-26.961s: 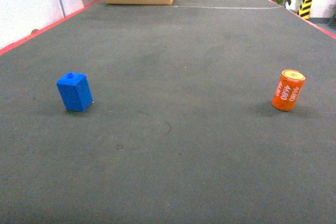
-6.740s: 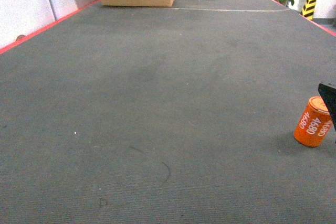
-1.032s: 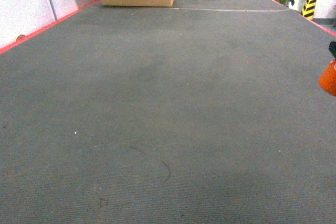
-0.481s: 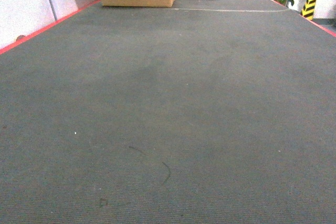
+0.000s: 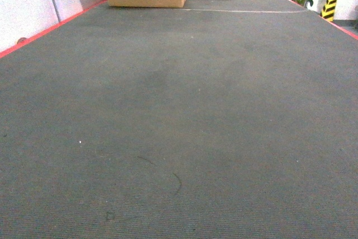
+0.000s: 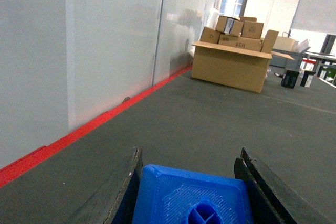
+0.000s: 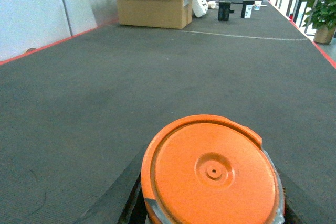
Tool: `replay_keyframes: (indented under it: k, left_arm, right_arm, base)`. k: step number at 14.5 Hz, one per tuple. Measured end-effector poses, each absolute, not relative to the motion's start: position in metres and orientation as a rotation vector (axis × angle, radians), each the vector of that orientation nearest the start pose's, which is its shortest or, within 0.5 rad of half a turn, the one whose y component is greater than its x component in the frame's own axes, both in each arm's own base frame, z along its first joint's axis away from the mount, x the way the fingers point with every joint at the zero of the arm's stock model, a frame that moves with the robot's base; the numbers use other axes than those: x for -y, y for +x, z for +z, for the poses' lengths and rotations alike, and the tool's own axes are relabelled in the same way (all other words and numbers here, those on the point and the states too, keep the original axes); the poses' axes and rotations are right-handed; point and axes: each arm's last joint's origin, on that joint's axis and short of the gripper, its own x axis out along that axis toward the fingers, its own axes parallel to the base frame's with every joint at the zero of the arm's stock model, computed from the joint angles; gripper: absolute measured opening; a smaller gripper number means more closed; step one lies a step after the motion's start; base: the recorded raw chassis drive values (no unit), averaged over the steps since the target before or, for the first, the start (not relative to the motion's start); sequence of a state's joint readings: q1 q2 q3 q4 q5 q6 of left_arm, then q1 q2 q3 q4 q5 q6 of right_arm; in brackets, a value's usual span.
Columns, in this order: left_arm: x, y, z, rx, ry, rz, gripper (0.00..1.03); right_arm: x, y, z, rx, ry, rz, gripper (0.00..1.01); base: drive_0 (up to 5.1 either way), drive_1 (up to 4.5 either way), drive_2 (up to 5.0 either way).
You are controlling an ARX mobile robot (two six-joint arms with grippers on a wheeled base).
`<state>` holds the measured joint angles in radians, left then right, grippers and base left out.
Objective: Sort blue parts and orange caps into right shelf containers
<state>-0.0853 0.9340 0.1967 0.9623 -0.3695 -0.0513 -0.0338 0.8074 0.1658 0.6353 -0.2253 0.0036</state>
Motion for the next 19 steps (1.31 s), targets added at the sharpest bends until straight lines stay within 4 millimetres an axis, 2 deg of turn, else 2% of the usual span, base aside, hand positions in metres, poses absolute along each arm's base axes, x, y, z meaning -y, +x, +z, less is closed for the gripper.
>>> replay_keyframes:
  k: [12,19]
  left_arm:
    - [0.0047,0.1773,0.2167,0.228,-0.102,0.277,0.47]
    - [0.0047,0.1774,0.2162,0.225,-0.101,0.277,0.47]
  right_arm:
    - [-0.0009,0.1657,0.1951,-0.006,0.004,0.191,0.45]
    - [-0.0009,0.1657,0.1949,-0.007,0.005,0.191,0.45]
  base:
    - [0.0,0.00,0.0]
    - [0.0,-4.11,4.1]
